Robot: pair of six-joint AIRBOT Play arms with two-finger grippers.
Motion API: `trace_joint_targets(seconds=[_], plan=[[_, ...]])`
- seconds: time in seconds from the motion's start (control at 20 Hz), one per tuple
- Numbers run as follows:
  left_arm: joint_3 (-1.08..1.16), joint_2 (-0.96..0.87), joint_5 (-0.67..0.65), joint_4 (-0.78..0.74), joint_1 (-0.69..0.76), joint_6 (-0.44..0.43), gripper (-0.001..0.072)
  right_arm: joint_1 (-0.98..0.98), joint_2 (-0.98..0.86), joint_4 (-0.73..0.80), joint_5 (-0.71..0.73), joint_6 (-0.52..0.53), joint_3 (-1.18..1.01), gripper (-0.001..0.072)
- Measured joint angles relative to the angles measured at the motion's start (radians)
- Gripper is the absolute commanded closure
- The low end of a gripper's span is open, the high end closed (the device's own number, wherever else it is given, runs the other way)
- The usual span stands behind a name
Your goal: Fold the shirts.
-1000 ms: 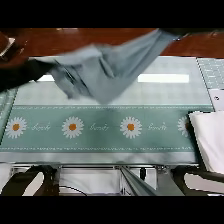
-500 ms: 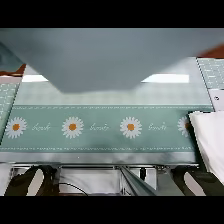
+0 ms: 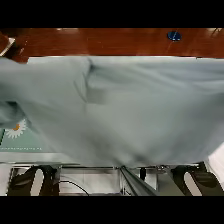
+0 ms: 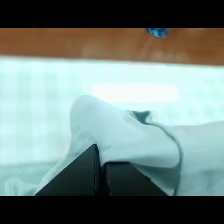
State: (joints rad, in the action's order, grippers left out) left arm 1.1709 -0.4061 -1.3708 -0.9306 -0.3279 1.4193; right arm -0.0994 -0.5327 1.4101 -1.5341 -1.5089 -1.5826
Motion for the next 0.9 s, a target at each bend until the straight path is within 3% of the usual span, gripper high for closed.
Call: trace_joint_targets(seconds=[0.2, 0.4, 0.65, 0.9], plan=[[-0.344, -0.021, 0.037, 0.113, 0.026, -0.076, 0.069, 0.0, -0.049, -0.004, 0.085, 0.002, 0.215, 0.0693], [-0.521, -0.187, 0.271, 0.198, 0.116, -0.161, 0.069, 0.0, -0.277, -0.02, 0.233, 0.032, 0.292, 0.0692], [-0.452, -0.533, 0.558, 0.231, 0.254, -0.196, 0.069, 0.0, -0.7, -0.1, 0.341, 0.05, 0.134, 0.0691], [-0.215, -0.873, 0.668, 0.238, 0.32, -0.204, 0.069, 0.0, -1.036, -0.173, 0.37, 0.029, -0.102, 0.069]])
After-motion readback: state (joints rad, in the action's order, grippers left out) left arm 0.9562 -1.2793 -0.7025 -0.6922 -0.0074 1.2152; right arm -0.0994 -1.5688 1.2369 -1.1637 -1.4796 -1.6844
